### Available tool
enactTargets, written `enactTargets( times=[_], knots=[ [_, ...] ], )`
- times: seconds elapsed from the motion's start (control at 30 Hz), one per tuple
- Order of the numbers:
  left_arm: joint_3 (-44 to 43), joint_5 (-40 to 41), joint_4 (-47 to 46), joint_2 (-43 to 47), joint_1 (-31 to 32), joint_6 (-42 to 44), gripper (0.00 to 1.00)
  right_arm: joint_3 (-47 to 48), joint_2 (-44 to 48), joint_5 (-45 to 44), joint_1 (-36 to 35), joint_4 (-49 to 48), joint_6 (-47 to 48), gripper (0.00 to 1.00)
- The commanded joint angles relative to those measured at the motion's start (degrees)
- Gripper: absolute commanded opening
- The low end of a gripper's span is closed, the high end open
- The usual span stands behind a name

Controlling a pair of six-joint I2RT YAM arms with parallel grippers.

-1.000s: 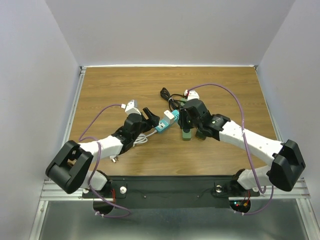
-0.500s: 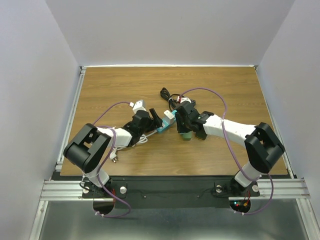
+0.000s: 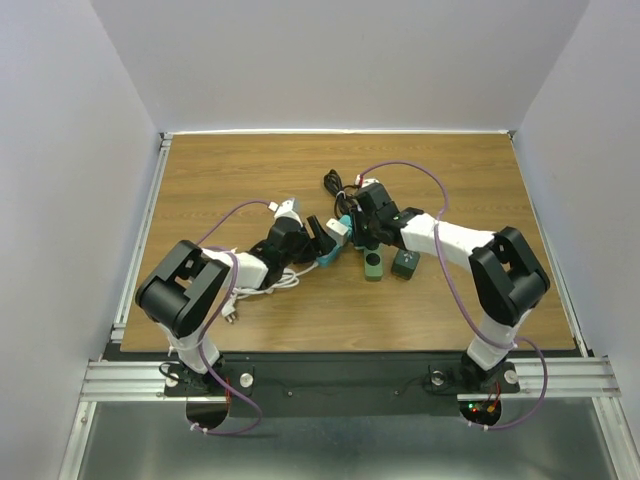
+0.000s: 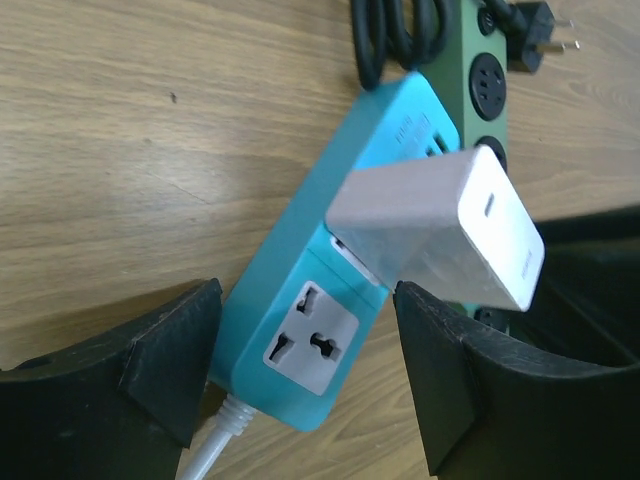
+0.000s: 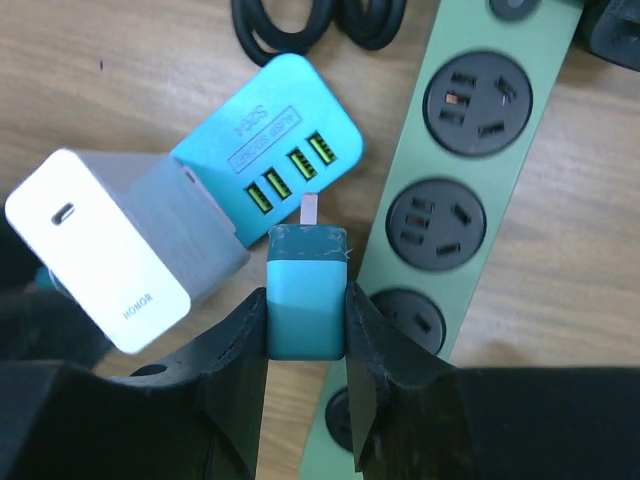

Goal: Insert the plug

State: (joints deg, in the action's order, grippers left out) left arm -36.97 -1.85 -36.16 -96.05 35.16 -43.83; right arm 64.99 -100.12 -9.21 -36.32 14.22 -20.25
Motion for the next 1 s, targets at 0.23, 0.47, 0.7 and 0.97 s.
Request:
enactTargets(
  times=[0.23, 0.47, 0.7, 0.97],
  knots=[
    [-2.8, -7.2, -1.9, -1.7, 3.4, -3.4, 0.81, 9.9, -8.6, 3.6, 3.9, -6.8, 3.1, 0.00],
    [-3.8, -8.1, -4.2, -0.5, 3.4, -5.3, 0.80, 12.0, -7.4, 1.1, 4.9, -4.7, 6.3, 0.00],
    [-0.9, -9.0, -3.5, 3.5, 0.4, -1.7, 0.81, 11.6, 2.0, -2.0, 5.0, 9.5, 4.9, 0.00],
    [2.4, -2.8, 5.9, 15.7, -5.6, 8.4, 0.81, 22.5, 2.9, 7.4, 1.8, 31.2, 2.1, 0.00]
  ],
)
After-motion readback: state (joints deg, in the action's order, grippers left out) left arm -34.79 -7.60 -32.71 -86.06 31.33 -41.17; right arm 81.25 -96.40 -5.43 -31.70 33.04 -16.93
